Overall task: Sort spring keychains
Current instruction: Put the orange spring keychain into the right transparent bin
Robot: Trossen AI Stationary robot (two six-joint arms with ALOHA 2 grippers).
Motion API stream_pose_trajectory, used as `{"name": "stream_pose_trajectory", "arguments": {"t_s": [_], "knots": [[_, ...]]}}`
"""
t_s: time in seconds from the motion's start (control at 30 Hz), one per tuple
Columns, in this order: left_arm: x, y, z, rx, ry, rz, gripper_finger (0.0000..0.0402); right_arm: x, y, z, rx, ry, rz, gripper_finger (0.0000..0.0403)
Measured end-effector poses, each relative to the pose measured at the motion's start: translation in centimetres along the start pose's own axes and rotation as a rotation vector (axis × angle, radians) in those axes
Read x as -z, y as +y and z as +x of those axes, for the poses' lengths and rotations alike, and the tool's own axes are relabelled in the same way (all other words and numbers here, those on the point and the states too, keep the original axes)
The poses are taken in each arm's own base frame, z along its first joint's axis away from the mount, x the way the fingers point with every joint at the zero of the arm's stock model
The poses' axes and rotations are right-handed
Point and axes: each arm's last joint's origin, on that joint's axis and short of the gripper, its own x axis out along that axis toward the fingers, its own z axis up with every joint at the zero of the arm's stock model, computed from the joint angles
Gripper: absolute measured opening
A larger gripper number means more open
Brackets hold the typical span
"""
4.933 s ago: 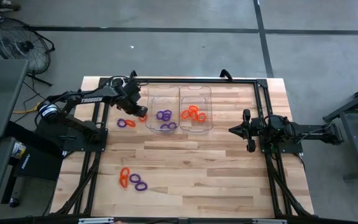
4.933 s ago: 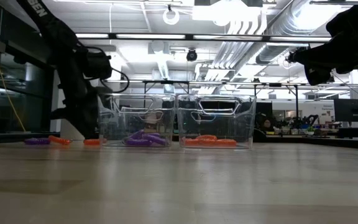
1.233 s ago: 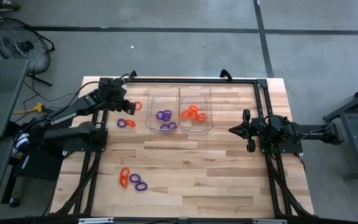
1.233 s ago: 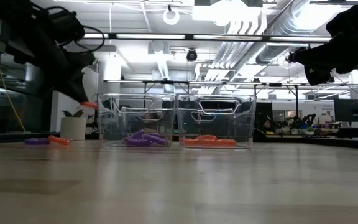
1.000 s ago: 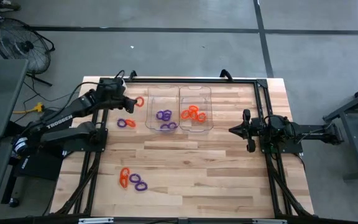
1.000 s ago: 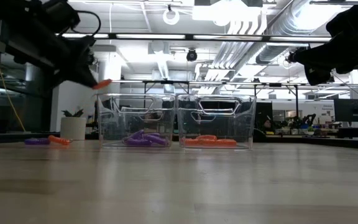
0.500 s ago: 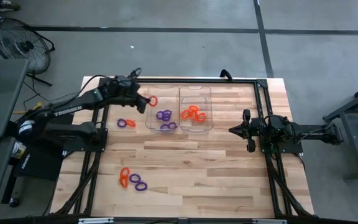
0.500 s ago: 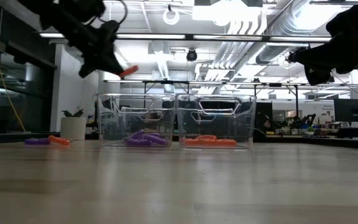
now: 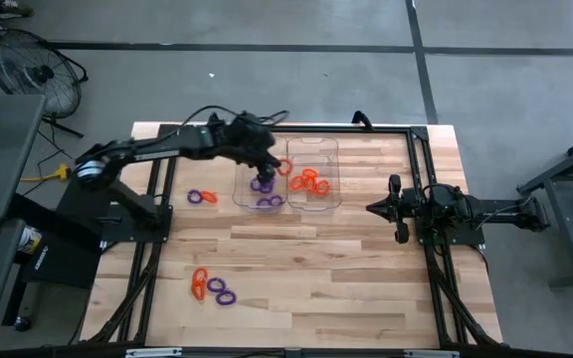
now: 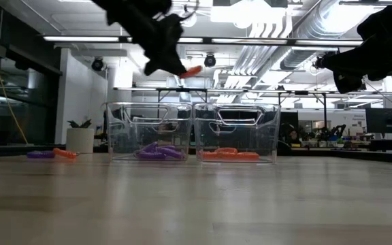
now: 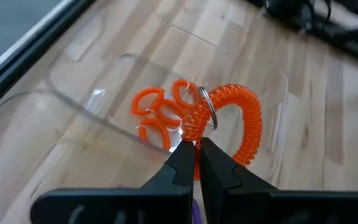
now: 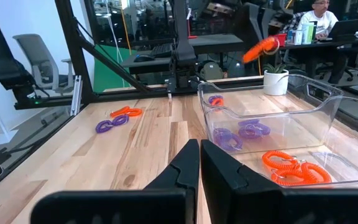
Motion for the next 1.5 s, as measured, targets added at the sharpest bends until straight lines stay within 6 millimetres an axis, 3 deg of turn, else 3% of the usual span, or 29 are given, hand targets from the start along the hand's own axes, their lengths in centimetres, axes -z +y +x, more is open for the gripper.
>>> {"name": "stream_pose_trajectory", "arguments": {"t_s": [0.4,0.57,0.67,0.93,1.07,1.23,1.5], "knots": [[-4.0,-3.6,6.9,-0.082,0.229,0.191,0.0000,0.0,0.0,0.0,0.000,0.000,0.000,0.0011],[-4.5,-4.6,8.4,-0.107,0.255,0.205,0.0006,0.0,0.0,0.0,0.001,0.000,0.000,0.0011],[-4.3,-4.6,9.5,-0.124,0.271,0.207,0.0037,0.0,0.0,0.0,0.001,-0.001,0.000,0.0011],[-4.4,-4.5,9.3,-0.127,0.268,0.205,0.0168,0.0,0.0,0.0,0.000,-0.001,0.000,0.0011],[-4.2,-4.4,9.2,-0.145,0.284,0.202,0.0202,0.0,0.0,0.0,0.000,-0.001,0.000,0.0011],[-4.4,-3.9,6.9,-0.236,0.316,0.196,0.0191,0.0,0.0,0.0,0.000,-0.001,0.000,0.0011],[-3.5,-2.0,3.8,-0.264,0.301,0.055,0.0094,0.0,0.0,0.0,0.000,-0.001,0.000,0.0011]]}}
